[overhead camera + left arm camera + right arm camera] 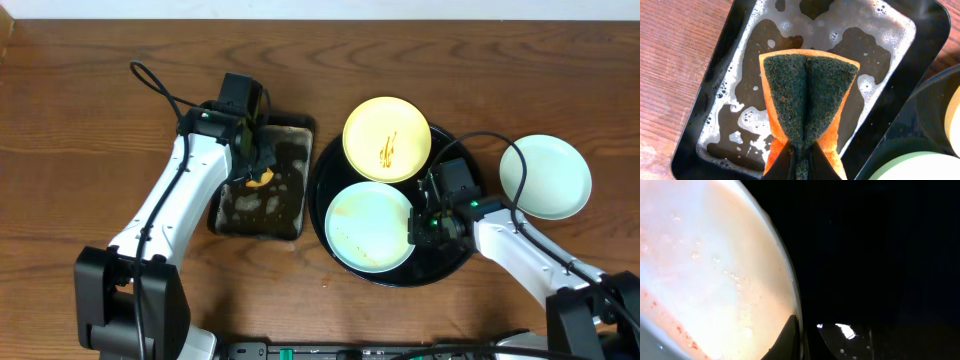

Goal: Clean dirty plates on tray and stack at the side
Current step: 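Return sponge to the soapy tray with the left gripper, then lift the second green plate toward the first plate with right gripper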

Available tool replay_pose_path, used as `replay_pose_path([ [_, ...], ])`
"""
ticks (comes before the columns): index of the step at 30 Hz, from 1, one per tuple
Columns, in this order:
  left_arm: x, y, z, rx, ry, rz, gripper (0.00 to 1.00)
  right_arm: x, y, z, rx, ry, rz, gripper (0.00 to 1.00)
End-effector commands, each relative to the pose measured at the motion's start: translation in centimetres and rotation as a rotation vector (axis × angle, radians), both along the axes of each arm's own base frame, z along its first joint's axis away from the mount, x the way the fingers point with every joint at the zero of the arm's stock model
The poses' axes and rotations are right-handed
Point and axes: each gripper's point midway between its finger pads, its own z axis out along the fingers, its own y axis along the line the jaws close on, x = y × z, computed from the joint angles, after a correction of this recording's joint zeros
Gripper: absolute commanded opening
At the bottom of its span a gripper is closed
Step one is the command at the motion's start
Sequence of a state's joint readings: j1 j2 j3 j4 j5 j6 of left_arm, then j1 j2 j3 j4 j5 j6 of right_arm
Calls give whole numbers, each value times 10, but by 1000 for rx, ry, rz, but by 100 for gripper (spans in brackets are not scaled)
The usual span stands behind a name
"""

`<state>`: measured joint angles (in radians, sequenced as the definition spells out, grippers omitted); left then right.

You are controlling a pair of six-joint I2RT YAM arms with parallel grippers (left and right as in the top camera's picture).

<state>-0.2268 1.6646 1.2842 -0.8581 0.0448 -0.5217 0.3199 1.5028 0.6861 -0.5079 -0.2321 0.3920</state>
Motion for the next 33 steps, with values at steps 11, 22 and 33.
replay_pose_path([
  [11,-4,6,-3,30,8,-23,7,44,-47,75,-249,-380,-41,1],
  [22,-4,6,-3,30,8,-22,7,64,-61,111,-347,-471,-69,1],
  [33,-4,6,-3,30,7,-23,8,28,-44,89,-215,-284,-61,1],
])
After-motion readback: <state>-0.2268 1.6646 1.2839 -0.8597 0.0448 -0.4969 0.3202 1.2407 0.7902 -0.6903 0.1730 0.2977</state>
